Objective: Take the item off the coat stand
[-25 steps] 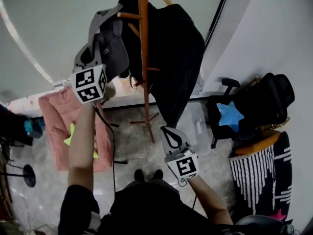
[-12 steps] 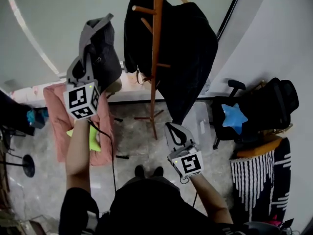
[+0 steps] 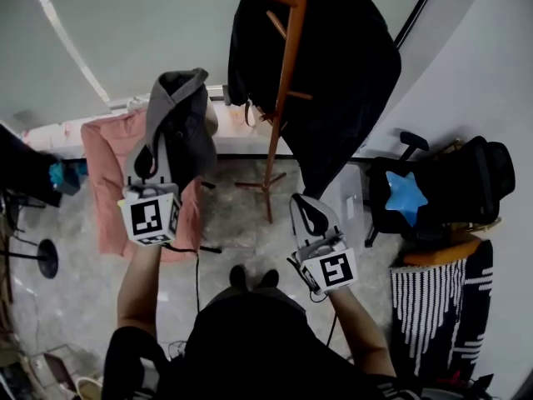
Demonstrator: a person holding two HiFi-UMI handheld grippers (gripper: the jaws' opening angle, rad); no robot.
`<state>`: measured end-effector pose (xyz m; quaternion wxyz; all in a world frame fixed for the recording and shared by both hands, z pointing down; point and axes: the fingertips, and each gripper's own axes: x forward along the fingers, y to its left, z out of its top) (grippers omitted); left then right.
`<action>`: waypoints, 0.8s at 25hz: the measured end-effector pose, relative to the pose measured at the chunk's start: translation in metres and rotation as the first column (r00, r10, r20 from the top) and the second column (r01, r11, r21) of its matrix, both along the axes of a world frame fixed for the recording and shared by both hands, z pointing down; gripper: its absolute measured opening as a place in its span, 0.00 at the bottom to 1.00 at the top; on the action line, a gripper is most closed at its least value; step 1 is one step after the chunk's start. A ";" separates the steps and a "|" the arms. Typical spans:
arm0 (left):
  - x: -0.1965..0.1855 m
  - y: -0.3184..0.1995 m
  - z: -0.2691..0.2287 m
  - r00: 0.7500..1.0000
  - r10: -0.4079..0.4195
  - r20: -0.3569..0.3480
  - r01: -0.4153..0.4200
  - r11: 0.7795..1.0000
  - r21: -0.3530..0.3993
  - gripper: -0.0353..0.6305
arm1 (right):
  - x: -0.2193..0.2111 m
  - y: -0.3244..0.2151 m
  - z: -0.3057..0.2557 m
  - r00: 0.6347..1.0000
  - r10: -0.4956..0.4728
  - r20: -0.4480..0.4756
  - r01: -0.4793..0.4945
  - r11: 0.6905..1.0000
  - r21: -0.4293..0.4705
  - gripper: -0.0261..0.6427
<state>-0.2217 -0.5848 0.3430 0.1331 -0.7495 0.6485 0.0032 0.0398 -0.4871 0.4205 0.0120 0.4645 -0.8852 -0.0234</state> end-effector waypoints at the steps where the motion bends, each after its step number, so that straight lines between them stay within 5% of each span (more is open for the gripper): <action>1: -0.001 0.006 0.005 1.000 -0.002 0.002 0.002 1.000 -0.004 0.09 | -0.001 0.000 0.000 1.000 -0.004 -0.006 0.004 1.000 0.002 0.07; 6: -0.007 0.033 0.037 1.000 -0.014 0.011 0.015 0.996 -0.084 0.09 | -0.003 0.001 0.002 1.000 -0.006 0.002 0.006 1.000 -0.006 0.07; 11: -0.005 0.052 0.055 1.000 0.016 -0.015 -0.017 1.000 -0.026 0.09 | -0.005 -0.002 0.007 1.000 0.009 -0.005 -0.009 1.000 0.003 0.07; 20: -0.012 0.085 0.090 1.000 0.003 -0.014 -0.003 0.998 -0.055 0.09 | 0.006 -0.004 0.013 0.998 0.057 -0.013 -0.056 0.998 0.018 0.07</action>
